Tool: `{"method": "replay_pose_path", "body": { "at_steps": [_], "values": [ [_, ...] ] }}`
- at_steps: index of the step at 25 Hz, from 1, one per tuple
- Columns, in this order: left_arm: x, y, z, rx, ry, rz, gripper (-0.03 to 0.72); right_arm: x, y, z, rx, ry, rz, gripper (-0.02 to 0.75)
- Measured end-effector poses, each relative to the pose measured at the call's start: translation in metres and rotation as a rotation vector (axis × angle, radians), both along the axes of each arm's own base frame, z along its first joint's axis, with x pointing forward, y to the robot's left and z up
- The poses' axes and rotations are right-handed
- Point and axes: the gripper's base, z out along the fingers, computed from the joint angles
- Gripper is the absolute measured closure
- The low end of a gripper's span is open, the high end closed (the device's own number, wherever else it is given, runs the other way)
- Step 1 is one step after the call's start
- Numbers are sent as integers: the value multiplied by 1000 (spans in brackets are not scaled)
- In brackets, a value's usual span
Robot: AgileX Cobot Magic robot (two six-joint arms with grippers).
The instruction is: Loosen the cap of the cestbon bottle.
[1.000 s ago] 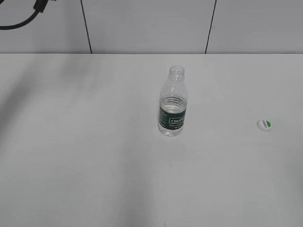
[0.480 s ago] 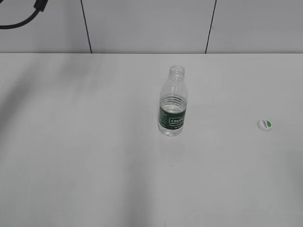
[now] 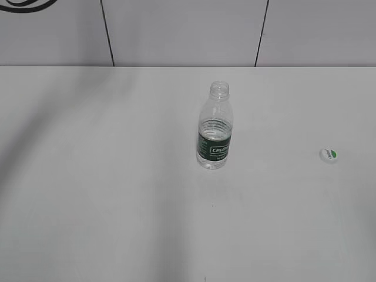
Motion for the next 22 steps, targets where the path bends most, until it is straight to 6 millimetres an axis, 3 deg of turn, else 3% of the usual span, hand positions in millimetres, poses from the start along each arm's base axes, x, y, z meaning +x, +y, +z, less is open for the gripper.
{"method": "replay_pose_path", "body": {
  "at_steps": [4, 8, 10, 16, 22],
  "values": [
    [-4, -4, -4, -6, -32, 276, 189, 0, 0, 0, 0, 0, 0, 279],
    [-16, 6, -21, -39, 25, 622, 189, 0, 0, 0, 0, 0, 0, 279],
    [-23, 9, -26, 24, 57, 728, 189, 0, 0, 0, 0, 0, 0, 279],
    [-41, -10, -32, 164, 208, 640, 189, 0, 0, 0, 0, 0, 0, 279],
    [-70, -6, -9, 228, 349, 531, 189, 0, 0, 0, 0, 0, 0, 279]
  ]
}}
